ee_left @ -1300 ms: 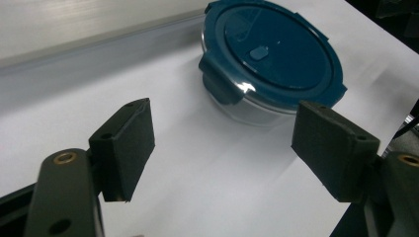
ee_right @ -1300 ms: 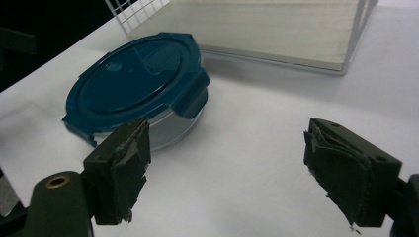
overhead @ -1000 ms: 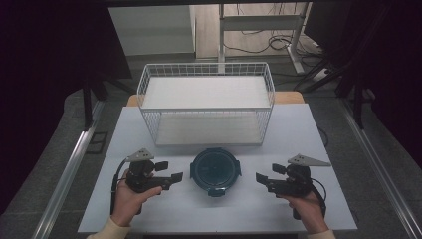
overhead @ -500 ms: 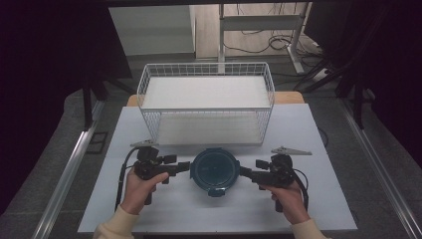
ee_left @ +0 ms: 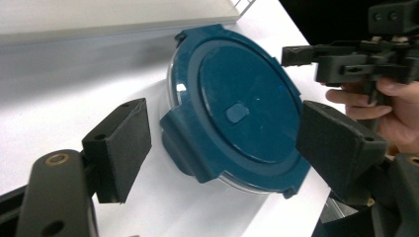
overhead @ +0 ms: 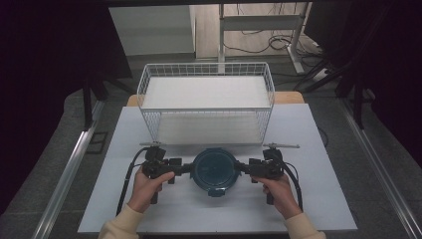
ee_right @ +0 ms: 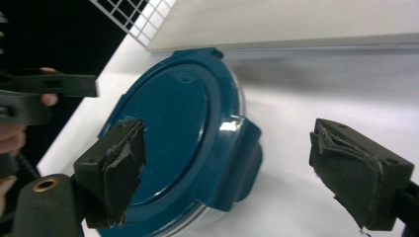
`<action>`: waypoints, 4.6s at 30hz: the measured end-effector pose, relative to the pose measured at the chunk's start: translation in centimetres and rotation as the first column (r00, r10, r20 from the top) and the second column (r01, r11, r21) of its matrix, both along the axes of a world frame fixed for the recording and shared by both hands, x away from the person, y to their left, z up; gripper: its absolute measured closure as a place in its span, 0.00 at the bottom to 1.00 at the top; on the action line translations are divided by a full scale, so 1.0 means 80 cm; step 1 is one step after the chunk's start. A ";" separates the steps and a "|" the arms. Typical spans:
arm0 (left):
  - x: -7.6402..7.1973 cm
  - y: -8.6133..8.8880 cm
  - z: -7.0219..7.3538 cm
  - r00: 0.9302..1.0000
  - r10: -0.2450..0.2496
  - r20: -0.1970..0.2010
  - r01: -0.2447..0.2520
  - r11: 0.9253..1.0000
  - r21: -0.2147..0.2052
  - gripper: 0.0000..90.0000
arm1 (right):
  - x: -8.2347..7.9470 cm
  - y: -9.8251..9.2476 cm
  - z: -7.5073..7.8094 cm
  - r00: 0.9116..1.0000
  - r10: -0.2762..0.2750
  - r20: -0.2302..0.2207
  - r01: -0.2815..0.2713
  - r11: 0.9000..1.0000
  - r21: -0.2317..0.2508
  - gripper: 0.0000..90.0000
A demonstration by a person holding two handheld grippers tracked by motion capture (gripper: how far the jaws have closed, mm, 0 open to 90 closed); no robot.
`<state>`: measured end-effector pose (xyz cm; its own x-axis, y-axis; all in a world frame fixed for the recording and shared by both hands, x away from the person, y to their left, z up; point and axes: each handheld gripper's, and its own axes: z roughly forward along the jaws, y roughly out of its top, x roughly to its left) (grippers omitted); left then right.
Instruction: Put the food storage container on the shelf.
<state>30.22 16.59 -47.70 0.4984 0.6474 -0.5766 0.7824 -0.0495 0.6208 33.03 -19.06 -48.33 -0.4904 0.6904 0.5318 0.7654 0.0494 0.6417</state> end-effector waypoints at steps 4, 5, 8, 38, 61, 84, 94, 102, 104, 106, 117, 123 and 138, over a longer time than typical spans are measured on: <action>0.006 -0.006 -0.014 0.999 -0.022 -0.050 0.022 1.000 -0.011 0.23 | 0.003 0.009 -0.008 0.999 0.033 -0.030 -0.033 0.999 -0.004 0.15; 0.007 -0.008 -0.016 0.998 -0.024 -0.052 0.024 1.000 -0.015 0.23 | 0.003 0.009 -0.008 0.999 0.033 -0.030 -0.033 0.999 -0.004 0.15; 0.011 -0.011 -0.024 0.997 -0.028 -0.079 0.025 0.999 -0.031 0.22 | 0.006 0.017 -0.016 0.998 0.050 -0.050 -0.050 0.999 -0.007 0.15; 0.011 -0.023 -0.054 0.977 -0.026 -0.212 0.000 0.992 -0.125 0.37 | 0.004 0.028 -0.035 0.978 0.091 -0.186 -0.078 0.994 0.077 0.28; -0.010 -0.012 -0.037 0.990 -0.024 -0.138 0.004 0.990 -0.142 0.51 | -0.025 0.024 -0.017 0.990 0.064 -0.123 -0.054 0.995 0.082 0.40; -0.021 -0.002 -0.007 0.998 -0.032 -0.058 0.020 0.982 -0.185 0.52 | -0.036 0.030 0.020 0.997 0.077 -0.021 -0.075 0.994 0.076 0.40; -0.027 0.000 0.009 0.999 -0.036 -0.021 0.032 0.982 -0.184 0.52 | -0.043 0.032 0.036 0.997 0.080 0.024 -0.081 0.994 0.068 0.40; -0.031 0.000 0.018 0.999 -0.041 0.002 0.041 0.984 -0.172 0.52 | -0.048 0.033 0.045 0.995 0.085 0.048 -0.088 0.994 0.062 0.40; -0.032 0.001 0.021 0.999 -0.046 0.006 0.047 0.983 -0.175 0.52 | -0.049 0.034 0.048 0.994 0.088 0.058 -0.091 0.994 0.059 0.40; -0.033 0.001 0.022 0.999 -0.043 0.007 0.044 0.983 -0.179 0.52 | -0.050 0.034 0.050 0.994 0.089 0.064 -0.092 0.994 0.057 0.40; -0.035 0.001 0.030 0.999 -0.044 0.031 0.049 0.983 -0.178 0.52 | -0.052 0.034 0.058 0.992 0.091 0.082 -0.096 0.994 0.057 0.40; -0.035 0.003 0.039 0.998 -0.044 0.045 0.052 0.981 -0.187 0.53 | -0.053 0.034 0.067 0.990 0.091 0.103 -0.097 0.994 0.053 0.40; -0.019 0.011 0.065 0.997 -0.033 0.072 0.046 0.980 -0.195 0.53 | -0.033 0.041 0.096 0.985 0.112 0.129 -0.118 0.992 0.045 0.40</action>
<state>28.72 17.45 -42.47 0.5640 0.5035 -0.6545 0.7378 0.0489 0.6733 30.42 -15.76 -40.62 -0.6304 0.5981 0.4948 0.6694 0.0960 0.7367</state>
